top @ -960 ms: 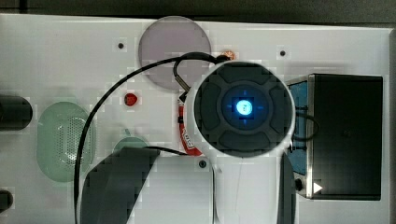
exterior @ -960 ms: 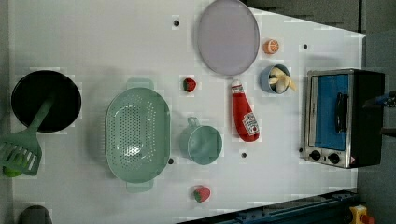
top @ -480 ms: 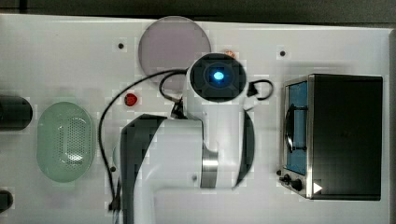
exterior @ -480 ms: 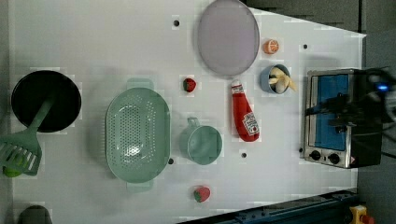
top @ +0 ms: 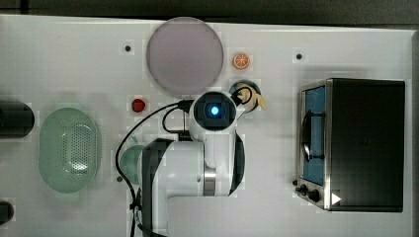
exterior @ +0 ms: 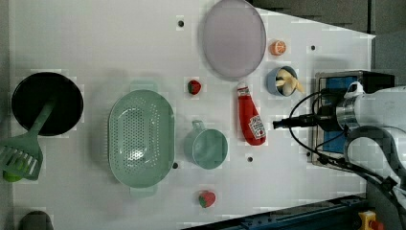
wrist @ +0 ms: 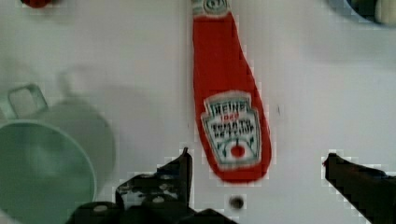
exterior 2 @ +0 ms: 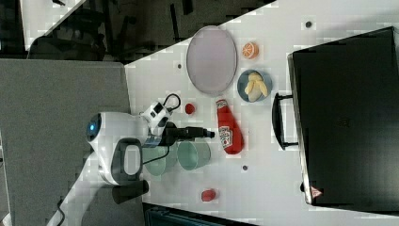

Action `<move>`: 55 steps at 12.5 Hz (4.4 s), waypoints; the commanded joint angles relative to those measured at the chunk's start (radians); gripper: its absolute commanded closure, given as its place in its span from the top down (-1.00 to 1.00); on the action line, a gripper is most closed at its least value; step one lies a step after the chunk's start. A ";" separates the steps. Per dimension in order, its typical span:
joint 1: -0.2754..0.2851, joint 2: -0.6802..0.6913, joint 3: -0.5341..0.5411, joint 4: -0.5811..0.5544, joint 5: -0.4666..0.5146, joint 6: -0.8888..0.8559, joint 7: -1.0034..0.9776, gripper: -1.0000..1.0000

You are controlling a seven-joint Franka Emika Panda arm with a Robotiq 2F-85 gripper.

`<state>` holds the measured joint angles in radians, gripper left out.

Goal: Pick Ketchup from the table and place it in strainer.

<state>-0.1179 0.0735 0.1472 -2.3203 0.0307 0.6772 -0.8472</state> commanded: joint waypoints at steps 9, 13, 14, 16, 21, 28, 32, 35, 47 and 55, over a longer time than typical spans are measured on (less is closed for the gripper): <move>0.006 0.224 -0.001 -0.065 -0.019 0.321 -0.090 1.00; 0.006 0.290 -0.009 -0.064 -0.020 0.394 -0.089 1.00; 0.006 0.292 -0.010 -0.066 -0.020 0.394 -0.089 0.92; 0.006 0.291 -0.011 -0.064 -0.020 0.394 -0.089 0.43; 0.006 0.175 -0.008 -0.033 -0.020 0.289 -0.087 0.24; 0.014 -0.106 0.038 0.172 -0.013 -0.290 0.015 0.24; 0.036 -0.124 0.147 0.250 0.004 -0.360 0.135 0.24; 0.048 -0.116 0.259 0.251 0.007 -0.355 0.312 0.24; 0.121 0.237 0.590 0.212 -0.019 0.185 0.869 0.24; 0.111 0.269 0.586 0.202 -0.088 0.284 0.968 1.00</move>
<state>0.0096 0.4043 0.7222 -2.1484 -0.0615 0.9497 0.0440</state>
